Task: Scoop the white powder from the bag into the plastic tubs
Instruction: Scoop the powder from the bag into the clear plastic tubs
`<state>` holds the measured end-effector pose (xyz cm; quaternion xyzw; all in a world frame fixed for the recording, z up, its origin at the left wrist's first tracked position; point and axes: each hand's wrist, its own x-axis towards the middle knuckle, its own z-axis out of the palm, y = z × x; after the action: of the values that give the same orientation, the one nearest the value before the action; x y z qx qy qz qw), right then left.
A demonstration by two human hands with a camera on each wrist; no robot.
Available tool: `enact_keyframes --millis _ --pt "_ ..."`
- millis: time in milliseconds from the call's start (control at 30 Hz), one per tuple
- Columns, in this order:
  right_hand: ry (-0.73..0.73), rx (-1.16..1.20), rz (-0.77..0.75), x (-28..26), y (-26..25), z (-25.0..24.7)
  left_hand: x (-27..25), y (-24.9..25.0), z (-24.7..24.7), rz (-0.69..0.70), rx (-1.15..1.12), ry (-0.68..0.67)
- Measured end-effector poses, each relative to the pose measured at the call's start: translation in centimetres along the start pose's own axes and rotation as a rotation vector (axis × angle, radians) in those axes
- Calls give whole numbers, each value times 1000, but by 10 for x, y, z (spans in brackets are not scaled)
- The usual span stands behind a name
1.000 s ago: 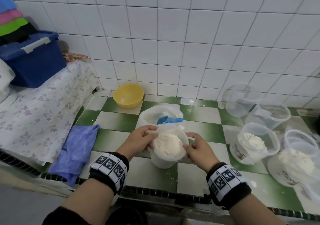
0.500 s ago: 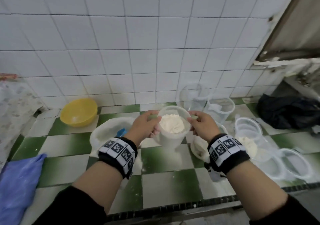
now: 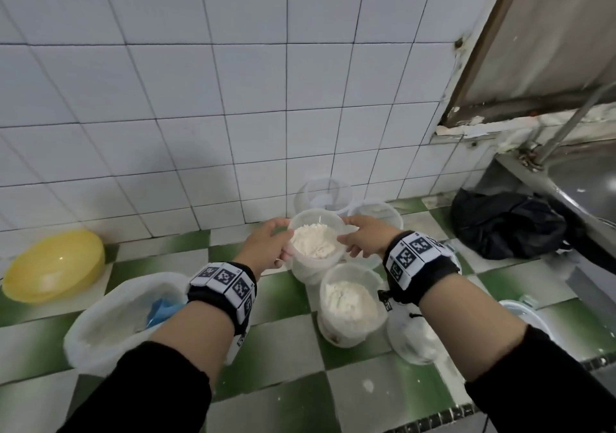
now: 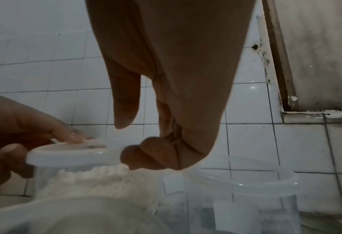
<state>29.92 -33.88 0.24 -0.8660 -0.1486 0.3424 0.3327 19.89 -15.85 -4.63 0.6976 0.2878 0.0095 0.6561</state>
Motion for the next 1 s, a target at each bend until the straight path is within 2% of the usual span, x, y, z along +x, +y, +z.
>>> enact_keyframes --millis 200,333,633,767,867,1000 --pt "-70 -93 30 7 8 -6 16 -9 14 -55 32 15" --pt "-81 -55 78 14 11 -6 20 -12 16 -82 20 20" --pt "170 358 157 13 34 -50 11 -13 17 -71 48 26" --pt "265 385 204 13 47 -79 11 -13 18 -68 53 35" --pt "266 327 262 19 55 -87 9 -12 17 -75 56 22" --pt "185 326 334 29 59 -80 7 -10 17 -85 31 6"
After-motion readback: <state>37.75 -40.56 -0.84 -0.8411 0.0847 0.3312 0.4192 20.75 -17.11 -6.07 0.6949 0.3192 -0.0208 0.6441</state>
